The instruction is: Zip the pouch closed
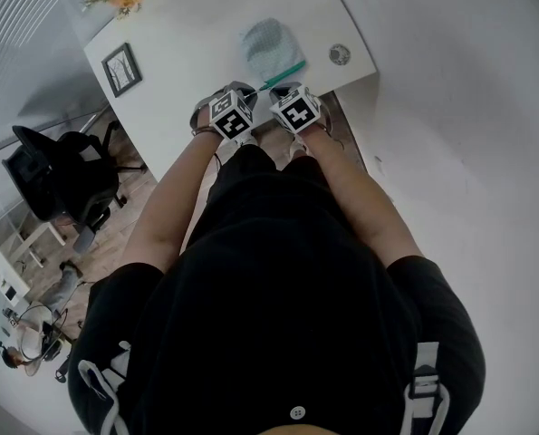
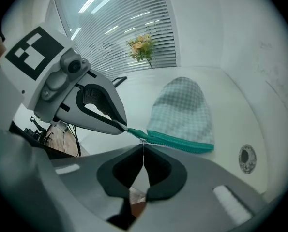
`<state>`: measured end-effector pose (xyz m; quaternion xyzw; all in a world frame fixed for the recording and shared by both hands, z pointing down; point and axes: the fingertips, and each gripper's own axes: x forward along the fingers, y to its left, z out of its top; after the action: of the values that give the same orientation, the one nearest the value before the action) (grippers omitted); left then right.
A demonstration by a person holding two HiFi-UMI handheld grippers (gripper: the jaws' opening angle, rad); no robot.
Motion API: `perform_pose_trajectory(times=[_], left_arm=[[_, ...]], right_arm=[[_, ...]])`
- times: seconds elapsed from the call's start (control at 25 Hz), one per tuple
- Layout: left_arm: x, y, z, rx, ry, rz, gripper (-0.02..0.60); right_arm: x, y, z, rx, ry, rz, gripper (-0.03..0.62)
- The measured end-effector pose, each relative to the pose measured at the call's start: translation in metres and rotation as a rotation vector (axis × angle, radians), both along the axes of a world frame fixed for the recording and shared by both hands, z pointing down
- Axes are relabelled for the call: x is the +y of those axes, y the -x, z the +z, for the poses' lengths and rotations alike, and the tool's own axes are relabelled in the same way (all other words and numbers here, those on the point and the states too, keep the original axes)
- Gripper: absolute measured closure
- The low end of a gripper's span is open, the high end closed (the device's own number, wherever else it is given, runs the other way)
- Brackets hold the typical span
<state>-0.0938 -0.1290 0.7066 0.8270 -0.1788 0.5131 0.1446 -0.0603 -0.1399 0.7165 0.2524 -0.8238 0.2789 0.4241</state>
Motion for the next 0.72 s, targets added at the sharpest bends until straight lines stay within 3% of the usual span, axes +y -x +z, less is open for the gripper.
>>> perform_pose_trajectory(times=[0.72], left_arm=[[-0.006, 0.012, 0.004, -0.010, 0.007, -0.033, 0.561]], right_arm=[[-0.006, 0.005, 0.004, 0.011, 0.018, -0.019, 0.580]])
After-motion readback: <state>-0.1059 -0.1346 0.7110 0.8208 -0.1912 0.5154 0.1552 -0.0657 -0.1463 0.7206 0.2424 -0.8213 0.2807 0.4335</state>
